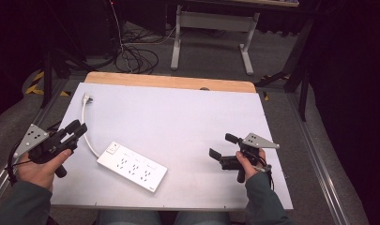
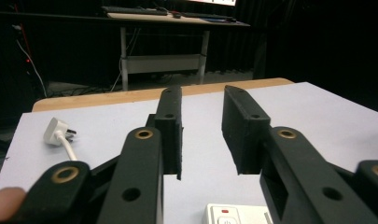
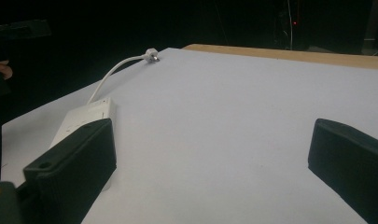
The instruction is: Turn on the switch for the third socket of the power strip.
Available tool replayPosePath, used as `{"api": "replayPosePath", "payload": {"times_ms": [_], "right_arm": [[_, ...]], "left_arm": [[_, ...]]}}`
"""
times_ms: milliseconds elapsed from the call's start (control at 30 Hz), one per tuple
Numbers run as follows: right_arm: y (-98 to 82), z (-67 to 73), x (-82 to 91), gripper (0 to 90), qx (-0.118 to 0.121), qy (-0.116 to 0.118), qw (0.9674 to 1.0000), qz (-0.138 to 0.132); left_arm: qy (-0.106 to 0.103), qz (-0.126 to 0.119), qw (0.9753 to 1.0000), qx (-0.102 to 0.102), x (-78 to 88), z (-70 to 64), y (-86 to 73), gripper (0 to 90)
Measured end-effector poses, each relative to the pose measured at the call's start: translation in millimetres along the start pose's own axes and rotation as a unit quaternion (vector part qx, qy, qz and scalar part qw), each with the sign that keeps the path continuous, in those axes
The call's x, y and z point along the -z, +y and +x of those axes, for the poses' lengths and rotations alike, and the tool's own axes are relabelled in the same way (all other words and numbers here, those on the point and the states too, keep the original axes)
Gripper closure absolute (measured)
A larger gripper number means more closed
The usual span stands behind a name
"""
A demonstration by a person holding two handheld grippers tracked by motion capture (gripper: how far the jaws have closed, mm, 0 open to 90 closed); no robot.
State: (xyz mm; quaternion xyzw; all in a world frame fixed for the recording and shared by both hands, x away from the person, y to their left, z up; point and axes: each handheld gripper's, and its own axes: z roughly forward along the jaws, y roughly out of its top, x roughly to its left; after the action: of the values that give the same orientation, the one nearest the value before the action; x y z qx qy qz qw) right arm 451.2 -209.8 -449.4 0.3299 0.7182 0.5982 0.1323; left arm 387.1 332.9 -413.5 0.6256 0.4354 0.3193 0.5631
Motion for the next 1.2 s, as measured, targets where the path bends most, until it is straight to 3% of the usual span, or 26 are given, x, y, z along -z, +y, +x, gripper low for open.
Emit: {"api": "replayPosePath", "payload": {"times_ms": [367, 900, 1200], "right_arm": [[-0.5, -0.5, 2.3, 1.5, -0.001, -0.003, 1.0, 0.0], [-1.2, -0.6, 5.4, 1.5, -0.002, -0.004, 1.0, 0.001], [-2.7, -1.4, 10.3, 1.5, -0.006, -0.009, 0.9999, 0.003]], "left_arm": [[-0.012, 0.013, 0.9998, -0.003, -2.7, 0.4, 1.1, 82.6], [-0.019, 0.024, 0.9993, -0.02, -6.9, -1.0, 1.5, 89.0], [-0.045, 0.042, 0.9969, -0.049, -13.5, -7.2, 3.0, 89.9]]}}
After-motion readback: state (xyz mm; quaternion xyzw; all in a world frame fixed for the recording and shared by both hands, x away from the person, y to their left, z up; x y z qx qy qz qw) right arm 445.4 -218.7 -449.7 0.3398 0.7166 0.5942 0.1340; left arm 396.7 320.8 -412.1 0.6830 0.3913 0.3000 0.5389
